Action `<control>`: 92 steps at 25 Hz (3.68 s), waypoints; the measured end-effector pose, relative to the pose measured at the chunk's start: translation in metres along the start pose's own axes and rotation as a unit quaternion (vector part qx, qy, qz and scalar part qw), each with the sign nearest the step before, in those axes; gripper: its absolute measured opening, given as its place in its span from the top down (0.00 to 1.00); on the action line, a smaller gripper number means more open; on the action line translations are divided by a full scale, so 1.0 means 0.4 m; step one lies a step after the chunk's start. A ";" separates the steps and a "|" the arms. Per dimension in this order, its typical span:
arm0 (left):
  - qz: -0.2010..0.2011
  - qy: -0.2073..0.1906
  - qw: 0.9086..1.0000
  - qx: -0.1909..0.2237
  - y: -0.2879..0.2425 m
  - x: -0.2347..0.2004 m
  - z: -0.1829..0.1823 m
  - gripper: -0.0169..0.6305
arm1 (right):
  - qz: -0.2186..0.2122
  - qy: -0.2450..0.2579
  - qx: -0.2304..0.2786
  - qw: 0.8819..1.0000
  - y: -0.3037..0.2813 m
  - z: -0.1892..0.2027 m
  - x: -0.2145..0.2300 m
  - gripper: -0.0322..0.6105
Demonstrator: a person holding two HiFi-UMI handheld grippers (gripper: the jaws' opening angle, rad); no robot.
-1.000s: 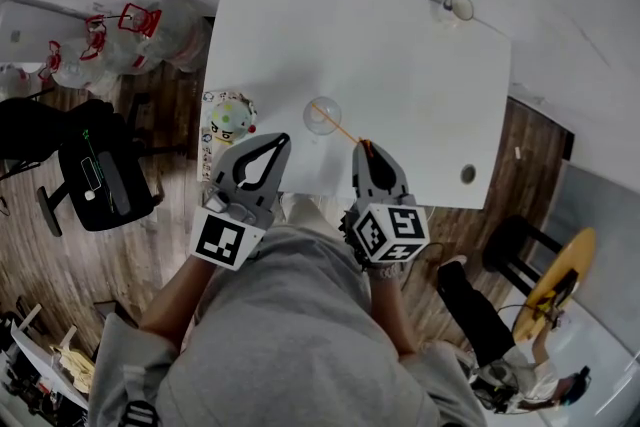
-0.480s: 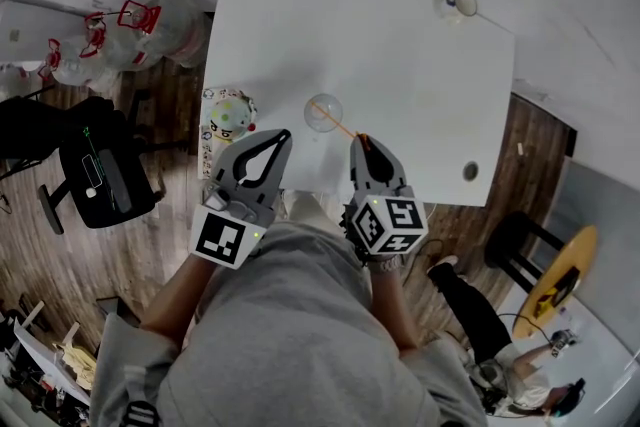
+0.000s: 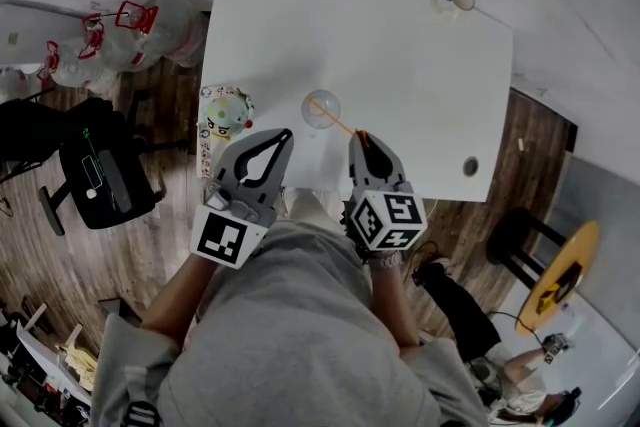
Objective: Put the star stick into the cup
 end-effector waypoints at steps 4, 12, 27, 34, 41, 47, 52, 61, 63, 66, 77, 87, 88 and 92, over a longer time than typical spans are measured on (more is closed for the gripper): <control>-0.001 0.000 1.000 -0.002 0.005 0.004 0.002 0.93 | 0.003 0.001 -0.011 1.000 0.000 0.012 0.003 0.88; -0.004 0.000 1.000 0.002 0.009 0.015 0.002 0.93 | 0.004 -0.003 -0.023 1.000 0.005 0.029 0.013 0.88; -0.004 0.001 1.000 0.000 0.016 0.037 0.009 0.93 | 0.000 -0.006 -0.043 0.999 0.002 0.053 0.019 0.74; -0.001 -0.006 1.000 0.001 0.018 0.055 0.007 0.93 | 0.000 -0.009 -0.040 0.999 0.012 0.056 0.027 0.69; -0.002 -0.009 1.000 0.006 0.025 0.082 0.009 0.93 | 0.001 -0.014 -0.032 0.999 0.039 0.063 0.042 0.69; -0.001 -0.013 1.000 0.010 0.034 0.112 0.015 0.93 | 0.002 -0.008 -0.030 1.000 0.067 0.080 0.047 0.69; -0.004 -0.005 1.000 0.012 0.046 0.143 0.024 0.93 | -0.001 -0.002 -0.025 1.000 0.095 0.098 0.049 0.69; -0.002 -0.014 1.000 0.022 0.069 0.204 0.031 0.93 | -0.025 0.010 0.004 1.000 0.159 0.111 0.035 0.79; -0.001 -0.013 1.000 0.024 0.076 0.221 0.035 0.93 | -0.027 0.012 0.010 0.999 0.174 0.117 0.032 0.84; 0.001 -0.014 0.999 0.029 0.085 0.246 0.040 0.93 | -0.031 0.015 0.017 0.999 0.197 0.129 0.029 0.87; 0.001 -0.015 0.999 0.038 0.117 0.306 0.052 0.93 | -0.037 0.039 0.037 0.998 0.273 0.159 0.012 0.90; -0.016 -0.011 0.998 0.056 0.164 0.316 0.040 0.93 | -0.064 0.068 0.072 0.993 0.331 0.144 -0.027 0.90; -0.020 -0.014 0.998 0.059 0.171 0.313 0.037 0.93 | -0.069 0.071 0.079 0.992 0.338 0.139 -0.034 0.90; -0.026 -0.027 0.997 0.069 0.197 0.305 0.022 0.93 | -0.083 0.075 0.101 0.989 0.366 0.112 -0.061 0.90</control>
Point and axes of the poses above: the fingertips, and each gripper's own axes: y backward along the fingers, x to its right, z out of its underside, the point moved 3 cm from there along y, backward along the fingers, and after that the axes turned 6 degrees about -x, right-handed, at the moved point
